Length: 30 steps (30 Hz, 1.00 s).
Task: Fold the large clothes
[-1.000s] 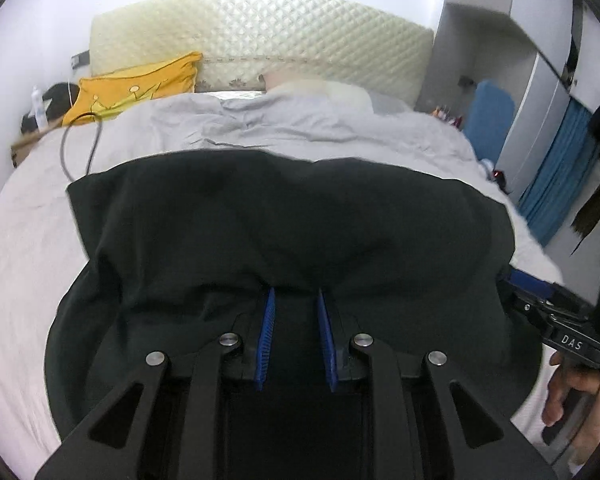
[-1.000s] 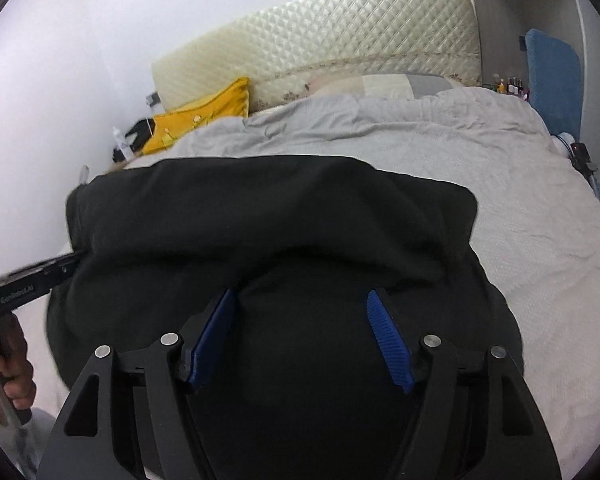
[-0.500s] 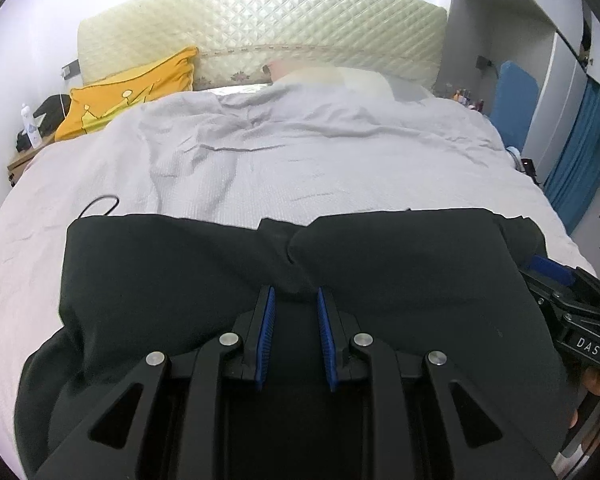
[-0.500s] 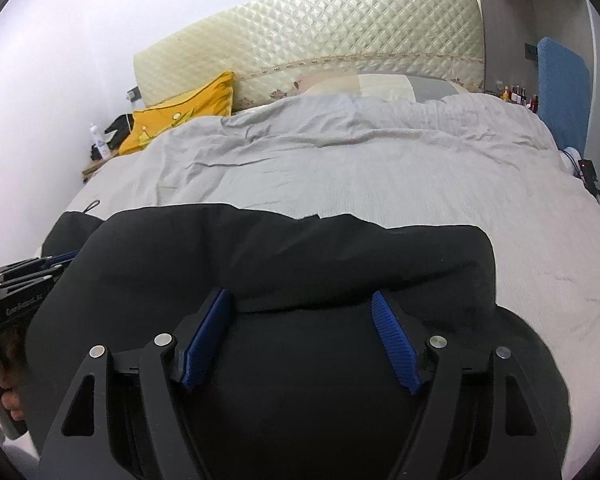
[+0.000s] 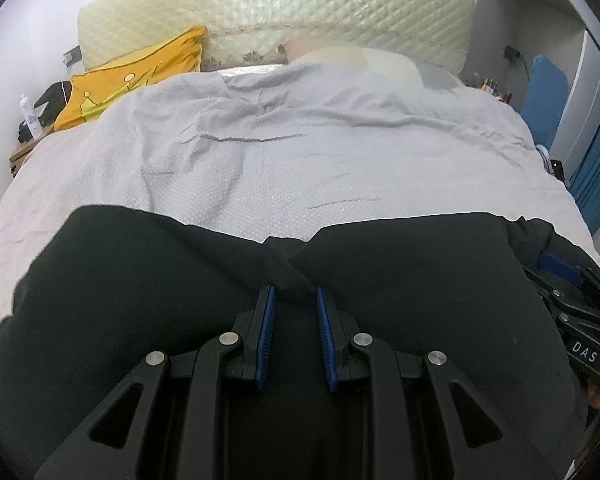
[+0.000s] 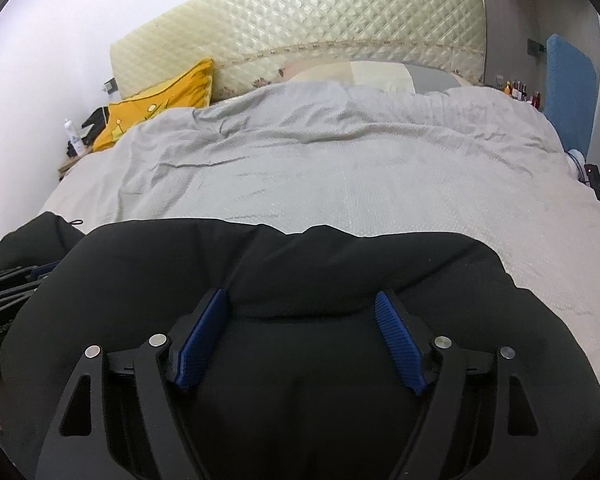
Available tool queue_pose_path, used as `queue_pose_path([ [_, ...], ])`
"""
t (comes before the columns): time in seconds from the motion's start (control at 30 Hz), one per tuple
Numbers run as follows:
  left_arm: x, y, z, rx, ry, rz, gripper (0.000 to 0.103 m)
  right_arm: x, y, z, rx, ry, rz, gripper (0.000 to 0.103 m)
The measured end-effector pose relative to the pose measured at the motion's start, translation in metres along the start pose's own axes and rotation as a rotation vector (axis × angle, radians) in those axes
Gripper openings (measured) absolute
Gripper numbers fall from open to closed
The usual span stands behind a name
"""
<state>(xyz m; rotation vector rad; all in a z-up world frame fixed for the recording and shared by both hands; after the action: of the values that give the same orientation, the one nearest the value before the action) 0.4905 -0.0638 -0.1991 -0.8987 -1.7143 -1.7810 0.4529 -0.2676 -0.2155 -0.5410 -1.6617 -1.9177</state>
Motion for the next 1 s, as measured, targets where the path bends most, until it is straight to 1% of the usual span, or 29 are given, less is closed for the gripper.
queue_pose_path([
  [0.13,0.023,-0.006,0.009,-0.012,-0.036,-0.027,0.022,0.022,-0.001,-0.005,-0.007,0.015,-0.013,0.076],
  [0.2,0.034,-0.010,0.018,-0.007,-0.032,-0.040,0.022,0.037,-0.004,-0.009,0.020,0.001,-0.027,0.076],
  [0.27,0.047,-0.014,0.032,-0.005,-0.012,-0.062,0.022,0.047,-0.006,-0.015,0.031,-0.008,-0.036,0.077],
  [0.33,0.056,-0.018,0.047,-0.012,0.021,-0.077,0.022,0.058,-0.009,-0.026,0.029,-0.027,-0.055,0.082],
  [0.4,0.060,-0.023,0.058,-0.020,0.049,-0.079,0.022,0.066,-0.014,-0.039,0.019,-0.049,-0.066,0.090],
  [0.5,0.056,-0.035,0.070,-0.035,0.076,-0.069,0.023,0.062,-0.024,-0.051,0.005,-0.037,-0.040,0.093],
  [0.57,0.050,-0.043,0.068,-0.063,0.081,-0.062,0.023,0.057,-0.030,-0.051,0.003,-0.022,-0.035,0.095],
  [0.67,0.044,-0.050,0.061,-0.102,0.102,-0.081,0.023,0.050,-0.037,-0.049,0.016,-0.033,-0.049,0.098],
  [0.83,0.031,-0.049,0.058,-0.103,0.104,-0.092,0.022,0.038,-0.040,-0.048,0.025,-0.052,-0.068,0.100],
  [1.0,0.019,-0.044,0.056,-0.085,0.096,-0.083,0.022,0.025,-0.040,-0.051,0.009,-0.040,-0.071,0.102],
])
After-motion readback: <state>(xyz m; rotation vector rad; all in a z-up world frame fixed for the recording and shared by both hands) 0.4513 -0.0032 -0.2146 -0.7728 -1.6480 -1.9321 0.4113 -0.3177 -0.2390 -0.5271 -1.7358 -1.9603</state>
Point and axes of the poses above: each gripper's, at about its wrist camera, not at the fingertips, and x roughly against the way its jaws point, z to its left, y to its top, the point moved 5 cm from there along -x, roughly the way its jaws point, and after that the axes turned 5 degrees about -z, right-handed, at the moved point
